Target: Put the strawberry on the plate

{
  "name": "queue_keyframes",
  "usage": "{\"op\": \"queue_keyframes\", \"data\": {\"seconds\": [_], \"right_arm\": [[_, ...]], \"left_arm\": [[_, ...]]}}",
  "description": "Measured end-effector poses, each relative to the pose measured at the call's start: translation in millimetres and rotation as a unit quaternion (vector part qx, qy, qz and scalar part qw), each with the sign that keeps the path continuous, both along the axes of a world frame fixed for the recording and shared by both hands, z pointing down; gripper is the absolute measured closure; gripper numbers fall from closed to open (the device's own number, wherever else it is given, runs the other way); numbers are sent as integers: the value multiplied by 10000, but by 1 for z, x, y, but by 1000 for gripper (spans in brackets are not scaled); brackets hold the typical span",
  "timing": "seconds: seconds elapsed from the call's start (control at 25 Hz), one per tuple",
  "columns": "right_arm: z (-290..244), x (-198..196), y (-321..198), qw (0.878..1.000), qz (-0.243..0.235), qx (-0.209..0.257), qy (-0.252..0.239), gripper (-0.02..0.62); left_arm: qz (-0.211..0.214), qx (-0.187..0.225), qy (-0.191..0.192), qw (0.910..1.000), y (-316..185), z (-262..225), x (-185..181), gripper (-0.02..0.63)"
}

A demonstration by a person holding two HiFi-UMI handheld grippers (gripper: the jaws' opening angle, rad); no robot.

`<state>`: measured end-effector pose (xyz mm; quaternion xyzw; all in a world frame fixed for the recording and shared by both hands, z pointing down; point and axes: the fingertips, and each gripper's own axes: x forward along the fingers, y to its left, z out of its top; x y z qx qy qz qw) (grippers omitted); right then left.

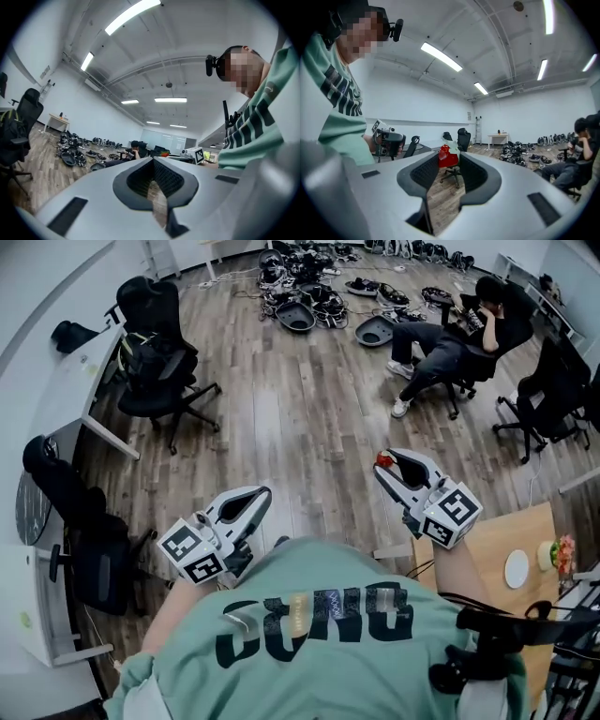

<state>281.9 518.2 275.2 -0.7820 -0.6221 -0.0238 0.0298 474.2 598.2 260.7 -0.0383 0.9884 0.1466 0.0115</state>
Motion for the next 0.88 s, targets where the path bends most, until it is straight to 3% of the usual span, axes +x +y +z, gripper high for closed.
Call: {"op": "queue_keyframes", "data": {"seconds": [0.2, 0.4, 0.6, 0.8, 0.88], "right_arm": [[-9, 20, 79, 9991, 395, 77, -148, 453], [-17, -3, 119, 9931, 1155, 170, -136, 453], [-3, -35, 121, 9834, 1728, 539, -105, 453], [4, -87, 123, 9792, 1975, 452, -88, 453], [9, -115, 121, 9788, 2024, 324, -40, 453]], "left_arm": [[645, -170, -97, 9977, 103, -12, -3, 601], [1308, -44, -198, 9912, 176, -11, -39, 601], [1918, 243, -111, 9811, 196, 12, -82, 601], [2191, 420, 70, 9748, 200, 33, -139, 601], [2313, 317, 144, 9723, 195, 38, -171, 601]]}}
